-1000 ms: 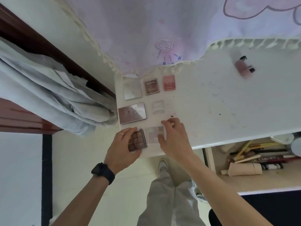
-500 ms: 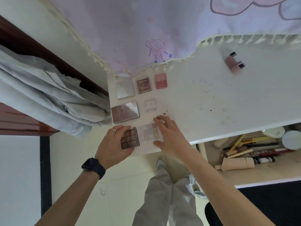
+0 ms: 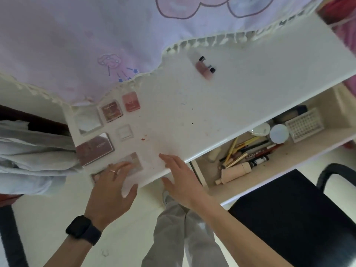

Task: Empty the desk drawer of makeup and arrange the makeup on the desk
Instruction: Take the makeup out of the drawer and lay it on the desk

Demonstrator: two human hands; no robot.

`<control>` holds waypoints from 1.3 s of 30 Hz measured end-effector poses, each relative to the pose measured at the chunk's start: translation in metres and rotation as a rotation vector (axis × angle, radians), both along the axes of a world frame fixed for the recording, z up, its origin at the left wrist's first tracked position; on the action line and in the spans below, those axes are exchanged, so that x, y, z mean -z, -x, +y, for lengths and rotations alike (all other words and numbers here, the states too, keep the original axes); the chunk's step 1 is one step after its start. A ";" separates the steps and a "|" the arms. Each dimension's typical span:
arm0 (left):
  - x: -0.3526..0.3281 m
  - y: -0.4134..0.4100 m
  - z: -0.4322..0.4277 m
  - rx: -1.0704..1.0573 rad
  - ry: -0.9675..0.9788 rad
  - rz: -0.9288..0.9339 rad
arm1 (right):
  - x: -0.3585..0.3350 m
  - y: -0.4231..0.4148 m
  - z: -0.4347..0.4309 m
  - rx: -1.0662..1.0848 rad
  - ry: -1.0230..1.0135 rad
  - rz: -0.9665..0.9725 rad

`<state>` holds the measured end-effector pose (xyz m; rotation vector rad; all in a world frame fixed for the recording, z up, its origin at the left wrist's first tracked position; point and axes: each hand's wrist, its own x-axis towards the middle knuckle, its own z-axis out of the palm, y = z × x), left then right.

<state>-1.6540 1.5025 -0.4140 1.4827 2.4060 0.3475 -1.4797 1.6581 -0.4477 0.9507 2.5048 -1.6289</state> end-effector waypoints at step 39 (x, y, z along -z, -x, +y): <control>0.134 -0.206 0.213 -0.247 0.415 -0.322 | 0.109 -0.123 0.137 0.299 -0.245 -0.905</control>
